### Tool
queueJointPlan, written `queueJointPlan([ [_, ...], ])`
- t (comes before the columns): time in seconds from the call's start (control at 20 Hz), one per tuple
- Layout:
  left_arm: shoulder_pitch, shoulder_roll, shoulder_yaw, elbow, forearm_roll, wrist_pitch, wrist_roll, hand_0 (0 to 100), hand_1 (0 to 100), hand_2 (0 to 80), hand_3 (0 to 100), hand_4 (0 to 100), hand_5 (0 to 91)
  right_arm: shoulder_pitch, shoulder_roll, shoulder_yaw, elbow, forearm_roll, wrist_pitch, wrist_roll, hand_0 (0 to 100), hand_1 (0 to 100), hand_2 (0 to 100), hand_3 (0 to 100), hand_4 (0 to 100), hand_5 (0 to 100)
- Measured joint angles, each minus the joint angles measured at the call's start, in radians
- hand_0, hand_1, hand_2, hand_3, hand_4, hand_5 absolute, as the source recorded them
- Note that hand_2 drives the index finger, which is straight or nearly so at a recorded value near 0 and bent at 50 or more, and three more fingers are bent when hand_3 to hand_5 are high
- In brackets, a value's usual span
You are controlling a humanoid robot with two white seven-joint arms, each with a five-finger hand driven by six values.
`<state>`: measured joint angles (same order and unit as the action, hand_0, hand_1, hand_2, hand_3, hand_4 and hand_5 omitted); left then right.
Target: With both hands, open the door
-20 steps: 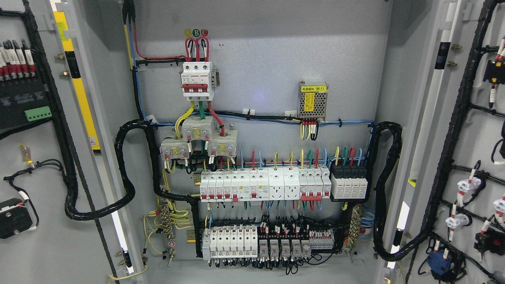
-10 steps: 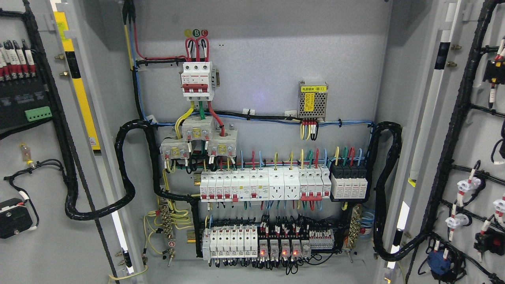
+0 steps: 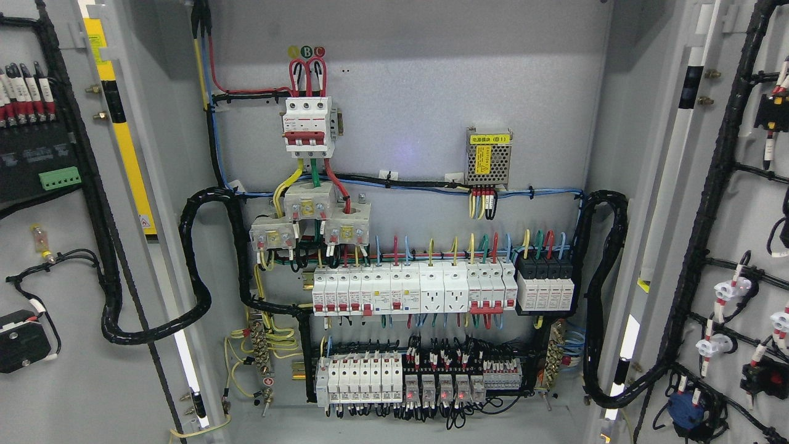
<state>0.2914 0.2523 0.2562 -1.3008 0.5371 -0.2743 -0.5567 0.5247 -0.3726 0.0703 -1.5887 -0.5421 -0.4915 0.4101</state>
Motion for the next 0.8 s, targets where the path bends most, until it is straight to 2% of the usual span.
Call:
queueJointPlan([
  [0.15, -0.075, -0.06, -0.027, 0.197, -0.019, -0.011, 0.075, 0, 0, 0.0, 0, 0, 0.0, -0.027, 0.033, 0.042, 0.125, 0.077, 0.002, 0.0, 24, 0, 0, 0, 0, 0],
  [0.25, -0.127, -0.09, -0.041, 0.326, -0.027, -0.013, 0.106, 0, 0, 0.0, 0, 0, 0.0, -0.051, 0.057, 0.064, 0.218, 0.123, 0.002, -0.001, 24, 0, 0, 0, 0, 0],
  [0.55, -0.235, -0.158, -0.079, 0.656, -0.058, -0.017, 0.124, 0, 0, 0.0, 0, 0, 0.0, -0.15, 0.131, 0.109, 0.539, 0.202, 0.002, -0.03, 24, 0, 0, 0, 0, 0],
  [0.8, -0.254, -0.18, -0.174, 0.862, -0.206, -0.007, 0.125, 0, 0, 0.0, 0, 0, 0.0, -0.223, 0.178, 0.133, 0.791, 0.227, 0.024, -0.095, 24, 0, 0, 0, 0, 0],
])
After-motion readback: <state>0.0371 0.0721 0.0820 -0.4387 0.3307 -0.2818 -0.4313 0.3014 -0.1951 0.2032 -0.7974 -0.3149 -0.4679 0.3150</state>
